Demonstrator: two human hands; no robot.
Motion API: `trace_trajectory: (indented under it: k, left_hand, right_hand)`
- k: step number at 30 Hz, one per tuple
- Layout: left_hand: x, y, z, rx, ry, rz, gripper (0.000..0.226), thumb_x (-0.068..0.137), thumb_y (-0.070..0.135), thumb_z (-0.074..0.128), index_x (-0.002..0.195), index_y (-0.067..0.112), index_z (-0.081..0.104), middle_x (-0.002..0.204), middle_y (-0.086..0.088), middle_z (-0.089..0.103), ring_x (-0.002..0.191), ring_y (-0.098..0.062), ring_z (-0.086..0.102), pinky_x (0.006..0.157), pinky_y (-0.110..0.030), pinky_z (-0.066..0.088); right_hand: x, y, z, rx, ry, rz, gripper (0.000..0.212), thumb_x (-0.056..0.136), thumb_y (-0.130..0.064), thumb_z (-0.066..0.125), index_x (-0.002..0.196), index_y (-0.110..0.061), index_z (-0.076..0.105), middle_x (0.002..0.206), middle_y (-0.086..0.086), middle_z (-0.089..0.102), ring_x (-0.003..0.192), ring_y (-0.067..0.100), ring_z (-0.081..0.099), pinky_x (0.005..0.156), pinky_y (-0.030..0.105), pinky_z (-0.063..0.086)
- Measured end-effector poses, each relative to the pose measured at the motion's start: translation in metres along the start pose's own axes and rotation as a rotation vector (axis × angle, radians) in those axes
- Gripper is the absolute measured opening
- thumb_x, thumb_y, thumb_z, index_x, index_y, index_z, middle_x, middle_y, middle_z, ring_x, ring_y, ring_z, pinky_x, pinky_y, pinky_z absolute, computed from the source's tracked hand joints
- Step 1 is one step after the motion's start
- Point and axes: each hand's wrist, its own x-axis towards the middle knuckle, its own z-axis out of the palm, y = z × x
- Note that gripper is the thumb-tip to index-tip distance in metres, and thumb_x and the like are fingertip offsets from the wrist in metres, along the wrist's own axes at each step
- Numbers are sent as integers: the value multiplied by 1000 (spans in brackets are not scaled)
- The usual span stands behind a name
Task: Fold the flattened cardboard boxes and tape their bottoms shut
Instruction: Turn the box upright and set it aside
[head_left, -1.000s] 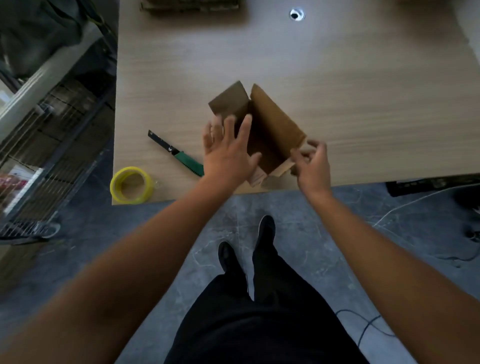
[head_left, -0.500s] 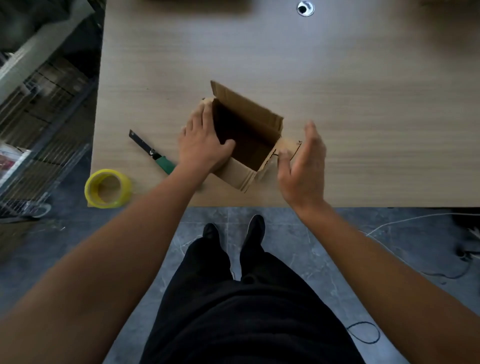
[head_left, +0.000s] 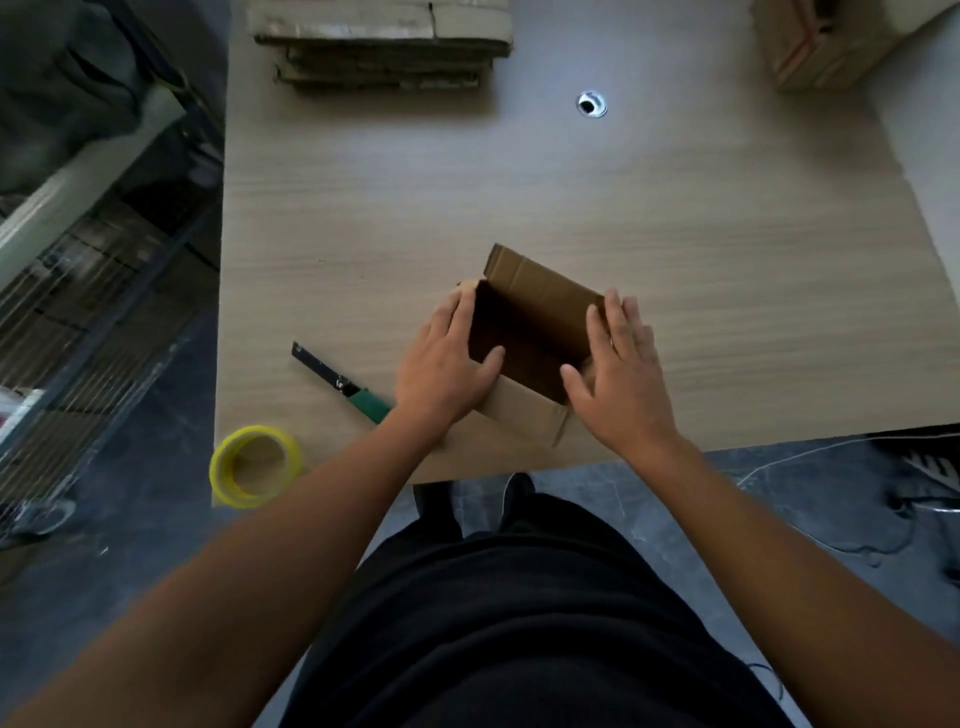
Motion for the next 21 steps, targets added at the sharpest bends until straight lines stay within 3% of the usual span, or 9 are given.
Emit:
trace_trajectory:
  k: [5,10,13,16,18,21]
  left_hand:
    - [5,-15,-3,-225,-47,26,88,93,62,57,161,38,7,168,2,16,152,-23,25,118,-47,34]
    - [7,-18,-3,-347,-45,56,85,92,52,64,159,37,15,162,2,32,144,-20,38,113,-41,41]
    - [16,-13,-8,-373,-77,59,79,93,43,65,158,35,21,159,3,37,141,-19,42,111,-40,43]
    - [23,-7,-21,-396,-25,60,73,94,44,65,156,30,30,158,0,37,143,-19,38,116,-43,38]
    - [19,-5,-31,-471,140,-50,72,93,48,64,154,25,32,161,-2,30,148,-18,29,121,-46,32]
    - [-15,14,-49,-894,274,-477,83,88,52,69,152,22,26,156,-4,26,140,-20,35,112,-44,39]
  right_hand:
    - [-12,6,9,-84,-82,76,81,103,-53,38,162,-11,3,168,4,-23,155,21,-18,128,44,0]
    - [-9,8,20,54,-222,149,82,104,-56,27,158,-16,-20,163,2,-34,152,15,-25,128,39,-3]
    - [-6,6,21,107,-224,184,82,104,-54,29,159,-16,-19,165,1,-29,154,15,-21,128,41,1]
    - [-3,3,10,139,-138,225,83,103,-51,43,163,-14,-2,170,7,-12,156,27,4,126,46,16]
    - [4,0,-3,138,-49,252,83,99,-48,55,162,-16,10,169,13,4,150,36,24,120,53,28]
    - [14,-5,-18,97,27,245,86,95,-46,63,160,-26,10,163,16,14,141,39,35,113,59,36]
